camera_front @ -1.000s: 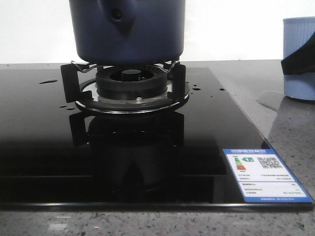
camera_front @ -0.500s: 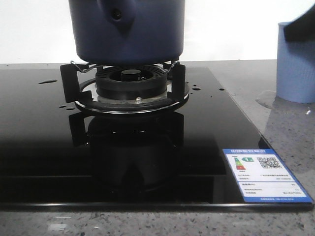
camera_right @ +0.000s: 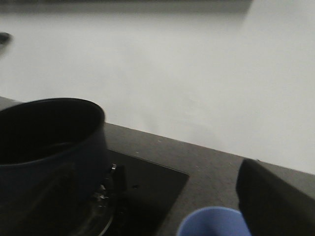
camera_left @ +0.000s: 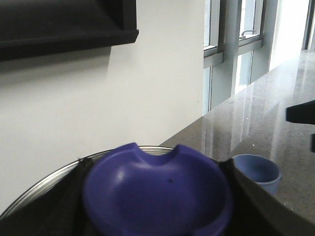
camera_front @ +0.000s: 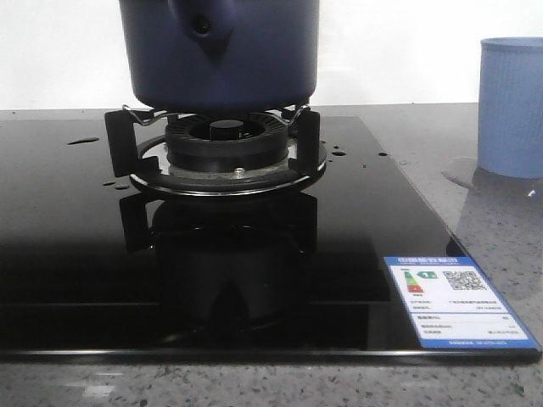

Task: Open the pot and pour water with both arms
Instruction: 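Lower the cup onto the counter and open the right gripper, then lower the lid back onto the pot and release with the left gripper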

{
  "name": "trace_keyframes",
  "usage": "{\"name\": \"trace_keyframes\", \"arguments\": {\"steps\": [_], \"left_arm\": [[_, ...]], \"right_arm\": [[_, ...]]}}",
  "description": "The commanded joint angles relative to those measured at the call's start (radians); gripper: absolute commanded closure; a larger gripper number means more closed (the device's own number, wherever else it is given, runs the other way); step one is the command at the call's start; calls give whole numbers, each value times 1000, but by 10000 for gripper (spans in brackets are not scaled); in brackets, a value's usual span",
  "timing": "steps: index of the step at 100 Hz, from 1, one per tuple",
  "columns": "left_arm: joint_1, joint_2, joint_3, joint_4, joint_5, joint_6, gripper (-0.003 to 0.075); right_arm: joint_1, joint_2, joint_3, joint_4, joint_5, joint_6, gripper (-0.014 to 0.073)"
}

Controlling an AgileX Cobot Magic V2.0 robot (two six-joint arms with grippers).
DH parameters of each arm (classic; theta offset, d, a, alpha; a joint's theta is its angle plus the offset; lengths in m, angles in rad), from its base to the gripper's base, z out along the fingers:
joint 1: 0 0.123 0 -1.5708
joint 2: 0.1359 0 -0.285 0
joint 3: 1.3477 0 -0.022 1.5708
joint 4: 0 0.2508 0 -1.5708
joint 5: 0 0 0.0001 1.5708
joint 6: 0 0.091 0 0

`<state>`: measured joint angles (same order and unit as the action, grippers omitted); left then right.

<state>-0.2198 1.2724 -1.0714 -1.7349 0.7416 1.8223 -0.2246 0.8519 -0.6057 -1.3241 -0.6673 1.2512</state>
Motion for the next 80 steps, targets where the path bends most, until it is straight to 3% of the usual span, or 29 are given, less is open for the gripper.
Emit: {"name": "trace_keyframes", "arguments": {"steps": [1, 17, 43, 80], "left_arm": [[-12, 35, -65, -126, 56, 10, 438], [-12, 141, -104, -126, 119, 35, 438], [-13, 252, -140, -128, 166, 128, 438], [-52, 347, -215, -128, 160, 138, 438]], "right_arm": [[8, -39, -21, 23, -89, 14, 219], [24, -74, -21, -28, -133, 14, 667], [24, -77, -21, -55, -140, 14, 659], [24, -77, -21, -55, -142, 14, 659]]}}
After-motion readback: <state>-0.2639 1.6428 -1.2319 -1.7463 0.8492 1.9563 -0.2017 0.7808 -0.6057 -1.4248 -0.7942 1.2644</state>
